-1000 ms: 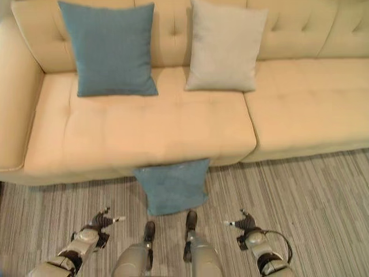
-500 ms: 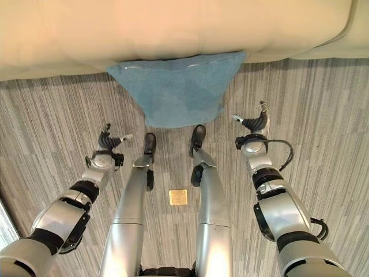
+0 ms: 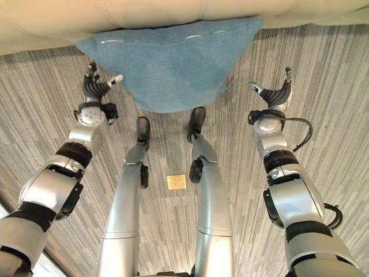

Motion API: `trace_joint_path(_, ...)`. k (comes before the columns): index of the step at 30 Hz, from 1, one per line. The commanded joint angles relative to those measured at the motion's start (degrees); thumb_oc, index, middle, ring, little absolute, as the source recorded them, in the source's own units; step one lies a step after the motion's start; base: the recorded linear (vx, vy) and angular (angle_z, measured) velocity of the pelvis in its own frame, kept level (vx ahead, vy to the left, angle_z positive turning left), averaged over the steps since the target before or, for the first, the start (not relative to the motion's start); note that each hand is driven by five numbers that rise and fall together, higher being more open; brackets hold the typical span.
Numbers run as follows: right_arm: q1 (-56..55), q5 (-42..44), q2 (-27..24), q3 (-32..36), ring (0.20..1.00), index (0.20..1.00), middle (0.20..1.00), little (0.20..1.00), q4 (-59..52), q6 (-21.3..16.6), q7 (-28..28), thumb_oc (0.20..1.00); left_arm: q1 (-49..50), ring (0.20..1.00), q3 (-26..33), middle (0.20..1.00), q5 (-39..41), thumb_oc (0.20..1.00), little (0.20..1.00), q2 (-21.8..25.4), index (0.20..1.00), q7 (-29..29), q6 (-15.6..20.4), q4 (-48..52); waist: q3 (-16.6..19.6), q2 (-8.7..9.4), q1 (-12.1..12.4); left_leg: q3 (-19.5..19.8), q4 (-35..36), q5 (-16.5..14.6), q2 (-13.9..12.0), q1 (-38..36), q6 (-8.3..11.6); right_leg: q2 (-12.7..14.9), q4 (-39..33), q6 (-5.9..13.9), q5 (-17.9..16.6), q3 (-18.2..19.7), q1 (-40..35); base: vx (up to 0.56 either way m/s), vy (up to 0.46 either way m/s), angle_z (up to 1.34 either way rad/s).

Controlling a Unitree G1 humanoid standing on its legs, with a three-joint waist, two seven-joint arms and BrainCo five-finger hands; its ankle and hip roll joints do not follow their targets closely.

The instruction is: Pick up all the scattered cushions and arrange them neatly on the sofa.

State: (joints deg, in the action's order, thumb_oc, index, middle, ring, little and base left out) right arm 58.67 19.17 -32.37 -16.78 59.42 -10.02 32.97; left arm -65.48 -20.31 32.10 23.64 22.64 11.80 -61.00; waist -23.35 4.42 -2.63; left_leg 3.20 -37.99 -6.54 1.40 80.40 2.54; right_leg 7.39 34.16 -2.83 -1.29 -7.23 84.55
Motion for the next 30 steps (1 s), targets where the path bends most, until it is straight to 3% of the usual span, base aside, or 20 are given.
trace_joint_path(1,-5.3,3.5,0.5,-1.9,1.000,1.000,1.000,1.000,-0.6,-2.8,2.0,1.000,7.2,1.000,-0.4,1.000,2.2,1.000,1.000,-0.7,1.000,-1.1,2.7,0.3,8.5,-1.59,-1.0,0.0,4.4,-0.6,1.1,-0.1,-2.54,-0.6,7.2,6.72,10.2,3.7,-2.0,0.03,0.000,-0.07)
trace_joint_path(16,-1.6,10.5,0.4,-4.1,1.000,1.000,1.000,1.000,-8.9,-8.5,-4.3,1.000,5.9,1.000,-3.6,1.000,2.3,1.000,1.000,-3.9,1.000,-2.5,4.3,7.7,9.0,-3.07,-0.6,-0.2,1.7,0.2,1.3,5.8,-2.43,-1.0,10.0,7.25,9.8,4.0,4.0,0.01,0.001,-0.03)
trace_joint_path(24,3.8,7.9,2.0,-7.8,1.000,1.000,1.000,1.000,-6.8,-8.1,-4.4,1.000,5.6,1.000,-4.7,1.000,2.0,1.000,1.000,-4.4,1.000,-2.7,4.6,8.1,9.4,-3.98,1.0,0.3,0.7,0.7,1.9,7.4,-2.04,-0.8,11.3,7.19,9.8,3.7,5.3,0.00,-0.014,0.01)
trace_joint_path(30,7.9,6.9,2.6,-10.9,1.000,1.000,1.000,1.000,-6.3,-6.7,-4.7,1.000,5.4,1.000,-5.0,1.000,2.7,1.000,1.000,-3.7,1.000,-1.4,5.9,13.0,7.8,-5.27,2.7,1.0,-2.4,1.0,2.3,8.6,-1.52,-0.2,13.2,7.15,10.2,3.2,5.4,0.00,-0.035,0.08)
